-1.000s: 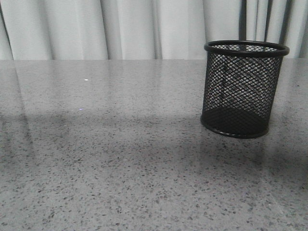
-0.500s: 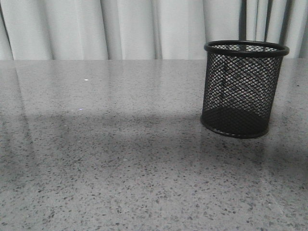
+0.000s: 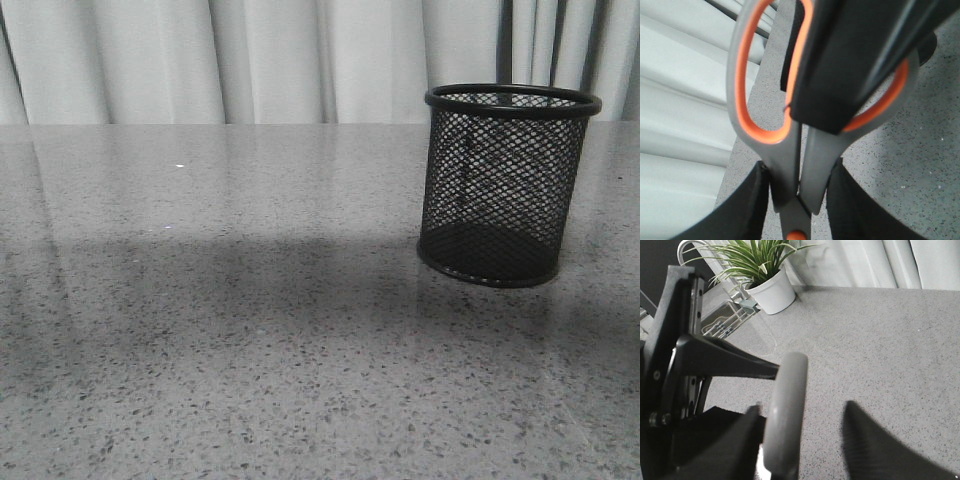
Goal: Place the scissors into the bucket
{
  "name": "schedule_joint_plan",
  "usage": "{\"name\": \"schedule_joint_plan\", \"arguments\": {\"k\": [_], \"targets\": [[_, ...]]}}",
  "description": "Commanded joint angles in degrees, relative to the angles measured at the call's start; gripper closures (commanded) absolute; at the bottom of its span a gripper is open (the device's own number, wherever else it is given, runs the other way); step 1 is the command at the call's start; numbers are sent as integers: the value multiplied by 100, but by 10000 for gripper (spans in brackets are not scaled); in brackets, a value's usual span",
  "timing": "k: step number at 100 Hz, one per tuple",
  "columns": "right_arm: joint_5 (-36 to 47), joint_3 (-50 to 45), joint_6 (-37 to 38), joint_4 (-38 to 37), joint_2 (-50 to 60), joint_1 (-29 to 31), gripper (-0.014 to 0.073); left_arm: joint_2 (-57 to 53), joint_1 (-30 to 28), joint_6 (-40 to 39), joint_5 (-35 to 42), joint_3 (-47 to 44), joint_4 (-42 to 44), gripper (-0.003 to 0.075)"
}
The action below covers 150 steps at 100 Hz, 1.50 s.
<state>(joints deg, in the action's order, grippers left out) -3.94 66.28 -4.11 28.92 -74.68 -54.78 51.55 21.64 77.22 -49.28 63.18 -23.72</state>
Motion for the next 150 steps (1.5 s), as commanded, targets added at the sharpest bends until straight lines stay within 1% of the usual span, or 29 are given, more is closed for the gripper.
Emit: {"name": "schedule_joint_plan", "arguments": {"k": [1, 3, 11, 16, 21, 26, 33, 36, 40, 44, 49, 56, 63, 68, 70, 73, 75, 84, 97, 110, 117, 133, 150], "targets": [[541, 215, -62, 39, 138, 48, 627, -77, 52, -56, 416, 155, -277, 606], [570, 215, -62, 39, 138, 48, 674, -77, 52, -56, 416, 155, -277, 606], [615, 215, -62, 39, 138, 48, 664, -77, 52, -56, 416, 155, -296, 598], [577, 215, -62, 39, 138, 68, 664, -90, 52, -56, 416, 155, -385, 570], [500, 215, -62, 39, 138, 95, 664, -127, 52, -56, 416, 155, -532, 510], [394, 215, -62, 39, 138, 167, 664, -184, 52, -56, 461, 155, -720, 412], [137, 215, -62, 9, 138, 330, 664, -258, 52, -56, 504, 155, -1000, 300], [37, 215, -62, 2, 138, 418, 664, -312, 52, -56, 514, 166, -1118, 275], [-101, 215, -62, -2, 138, 555, 664, -392, 52, -56, 514, 166, -1174, 265], [-267, 215, -62, -40, 174, 713, 664, -496, 52, -56, 514, 166, -1174, 275], [-524, 240, -62, -114, 240, 906, 664, -630, 52, -56, 461, 166, -1174, 305], [-1098, 373, -62, -359, 367, 1178, 664, -867, 52, -85, 303, 166, -1161, 385], [-1851, 639, -62, -794, 494, 1404, 664, -1117, 52, -326, 112, 166, -1099, 503], [-2446, 887, -62, -1102, 576, 1550, 664, -1286, 52, -601, -55, 166, -977, 613], [-2710, 1006, -62, -1227, 590, 1605, 664, -1352, 52, -721, -101, 166, -913, 642], [-3047, 1169, -62, -1385, 635, 1675, 664, -1430, 52, -852, -220, 166, -816, 713], [-3292, 1295, -62, -1505, 636, 1724, 664, -1481, 52, -919, -286, 166, -743, 740], [-4296, 1861, -62, -1934, 645, 1868, 664, -1644, 52, -1106, -534, 166, -476, 740], [-5439, 2516, -62, -2429, 645, 1871, 664, -1706, 52, -1569, -889, 156, -207, 740], [-6594, 2919, 25, -2846, 645, 1871, 664, -1706, 52, -1818, -1241, 156, -102, 740], [-7034, 3011, 74, -3150, 658, 1871, 664, -1718, 52, -1843, -1279, 156, -102, 740], [-7076, 2947, 256, -3795, 878, 1871, 664, -1748, 52, -1882, -1279, 156, -65, 740], [-7062, 2866, 306, -3967, 822, 1871, 664, -1748, 52, -2169, -1279, 146, -65, 740]]}}
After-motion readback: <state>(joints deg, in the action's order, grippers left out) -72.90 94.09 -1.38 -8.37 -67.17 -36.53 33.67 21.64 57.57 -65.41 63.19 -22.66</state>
